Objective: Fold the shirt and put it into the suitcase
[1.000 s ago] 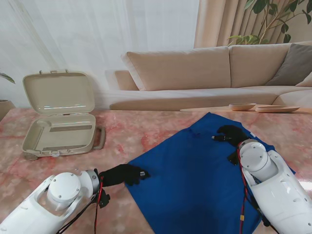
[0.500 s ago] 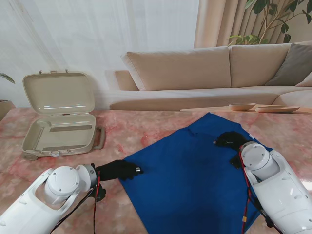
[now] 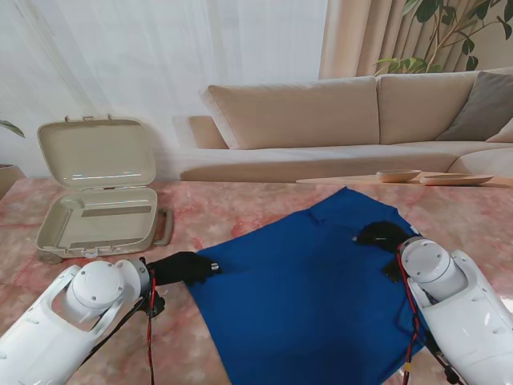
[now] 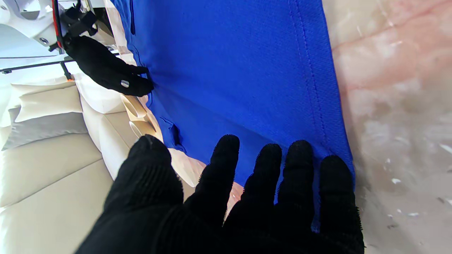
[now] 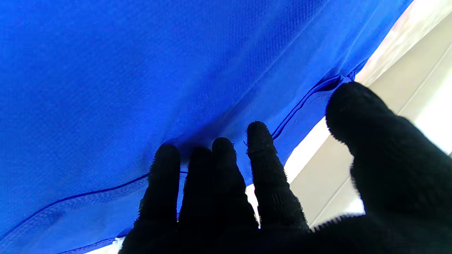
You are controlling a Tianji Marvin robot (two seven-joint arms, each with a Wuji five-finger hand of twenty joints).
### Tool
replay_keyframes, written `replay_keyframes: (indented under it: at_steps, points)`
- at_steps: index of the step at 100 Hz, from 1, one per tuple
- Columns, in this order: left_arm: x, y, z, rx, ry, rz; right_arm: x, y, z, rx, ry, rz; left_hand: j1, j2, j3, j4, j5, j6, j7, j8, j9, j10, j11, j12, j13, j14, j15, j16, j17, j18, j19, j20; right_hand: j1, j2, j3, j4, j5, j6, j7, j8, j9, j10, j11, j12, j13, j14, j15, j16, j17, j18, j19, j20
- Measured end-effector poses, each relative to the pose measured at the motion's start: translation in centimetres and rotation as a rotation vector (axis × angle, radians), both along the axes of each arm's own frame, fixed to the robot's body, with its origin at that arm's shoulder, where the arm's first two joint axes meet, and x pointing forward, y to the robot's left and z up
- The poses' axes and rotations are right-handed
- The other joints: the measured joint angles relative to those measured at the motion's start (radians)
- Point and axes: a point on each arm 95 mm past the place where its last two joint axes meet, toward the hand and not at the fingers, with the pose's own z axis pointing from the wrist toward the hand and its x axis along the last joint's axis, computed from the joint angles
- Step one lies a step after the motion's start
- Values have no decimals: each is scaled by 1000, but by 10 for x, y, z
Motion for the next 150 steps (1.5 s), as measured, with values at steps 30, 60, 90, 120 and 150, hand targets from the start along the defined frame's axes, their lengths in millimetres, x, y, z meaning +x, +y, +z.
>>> replay_keyframes:
  at_steps: [30,60,90,120,150]
  points:
    - [13,6,0,-7,4,29,-7,0,1,5,33,14,0,0,0,0,0,0,0,0,0,-2,0,0,0,-7,11,12,0,-5,2,26,2,7,-15,0,0,0,0,0,-3,-28,-12,0,-4,-36,-43,-5,-14,-42,-24,0]
    - [30,5,0,-12,3,60,-11,-2,2,15,52,18,0,0,0,0,0,0,0,0,0,-3,0,0,0,-1,11,13,-3,1,9,20,2,26,-18,0,0,-1,0,0,-4,-43,-27,0,-12,-55,-67,-6,-14,-68,-22,1]
    - [46,7,4,19,-10,73,-28,-2,4,19,74,45,0,0,0,0,0,0,0,0,0,-3,0,0,0,26,8,5,-14,23,-13,-4,1,66,-53,0,-1,-1,0,0,-4,-44,-50,0,-15,-58,-93,-16,-18,-69,-39,1]
    - [64,14,2,14,-63,149,-44,0,5,31,94,69,0,0,0,0,0,0,0,0,0,-4,8,0,-1,51,-18,-11,-15,65,-37,-15,29,103,-115,0,-1,-1,0,0,-6,-44,-64,0,-44,-63,-127,-17,-18,-83,-26,27]
    - [55,7,17,-79,-118,150,-47,2,6,33,99,76,0,0,0,0,0,0,17,0,0,-4,9,0,-6,68,-34,-25,-15,75,-43,-25,31,115,-141,0,-1,-1,0,0,-6,-43,-64,-6,-44,-63,-129,-17,-11,-77,-26,27]
